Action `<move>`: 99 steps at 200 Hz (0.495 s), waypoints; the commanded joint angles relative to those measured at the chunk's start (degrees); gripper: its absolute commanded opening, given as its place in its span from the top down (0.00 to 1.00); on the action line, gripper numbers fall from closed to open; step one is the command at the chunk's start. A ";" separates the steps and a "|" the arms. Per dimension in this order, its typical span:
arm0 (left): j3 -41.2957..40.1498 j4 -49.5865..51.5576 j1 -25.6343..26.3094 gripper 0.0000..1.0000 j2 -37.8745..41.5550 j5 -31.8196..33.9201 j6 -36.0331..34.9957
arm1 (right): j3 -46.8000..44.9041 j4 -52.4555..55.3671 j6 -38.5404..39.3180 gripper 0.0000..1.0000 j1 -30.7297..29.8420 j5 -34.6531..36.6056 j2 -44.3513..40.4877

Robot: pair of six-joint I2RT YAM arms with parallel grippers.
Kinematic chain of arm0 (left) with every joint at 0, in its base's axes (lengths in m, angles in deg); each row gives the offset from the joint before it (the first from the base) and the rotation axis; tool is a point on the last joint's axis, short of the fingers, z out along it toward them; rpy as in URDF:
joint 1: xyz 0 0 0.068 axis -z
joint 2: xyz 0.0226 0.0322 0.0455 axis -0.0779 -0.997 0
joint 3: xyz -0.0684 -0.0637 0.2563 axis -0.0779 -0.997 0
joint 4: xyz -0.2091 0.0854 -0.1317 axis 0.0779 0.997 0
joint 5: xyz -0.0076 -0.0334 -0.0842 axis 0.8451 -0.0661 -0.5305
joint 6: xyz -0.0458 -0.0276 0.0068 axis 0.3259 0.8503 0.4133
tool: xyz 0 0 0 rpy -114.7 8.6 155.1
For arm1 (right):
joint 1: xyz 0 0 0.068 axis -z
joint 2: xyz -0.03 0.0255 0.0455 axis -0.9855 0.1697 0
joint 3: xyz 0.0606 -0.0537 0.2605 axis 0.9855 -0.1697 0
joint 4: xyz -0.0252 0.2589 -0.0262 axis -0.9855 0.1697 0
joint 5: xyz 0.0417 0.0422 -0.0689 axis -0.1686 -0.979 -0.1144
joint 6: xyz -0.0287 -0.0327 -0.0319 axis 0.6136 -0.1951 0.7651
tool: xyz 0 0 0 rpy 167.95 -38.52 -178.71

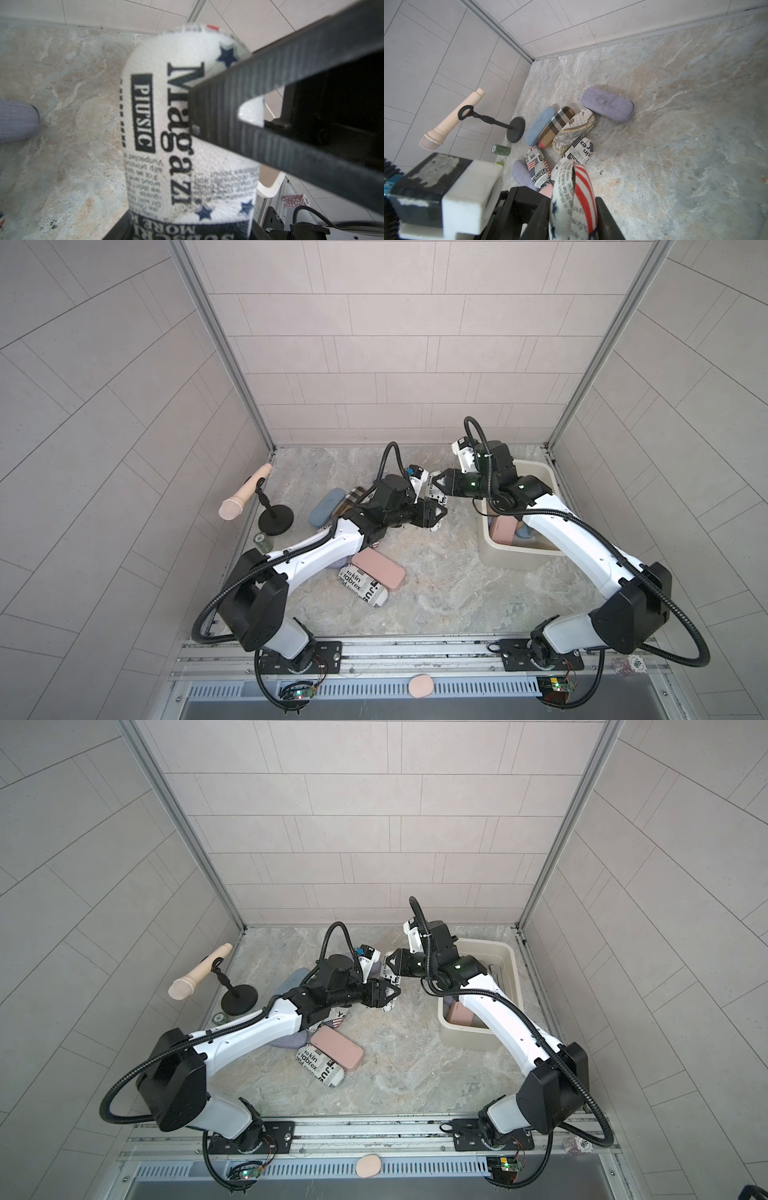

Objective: Put the glasses cases into the storage boxes
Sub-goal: Pick up the glasses case at the center of the board, then place the glasses case in the storage box.

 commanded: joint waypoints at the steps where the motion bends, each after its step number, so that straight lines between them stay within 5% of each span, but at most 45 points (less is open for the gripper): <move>1: 1.39 -1.48 0.03 0.25 -0.03 -0.20 0.66 | 0.87 0.52 0.63 0.69 -0.36 -0.28 -0.29; 24: 1.06 -1.27 0.03 0.06 1.04 0.77 0.18 | 2.65 1.97 1.53 0.69 -0.27 2.38 -0.81; 64: -2.08 -3.69 -0.06 0.05 6.30 5.08 -2.80 | 10.00 6.40 5.66 0.70 1.23 11.96 -1.94; 99: -5.38 -4.08 -0.08 0.01 10.95 18.36 -3.11 | 15.32 14.32 12.57 0.70 5.84 19.97 -3.29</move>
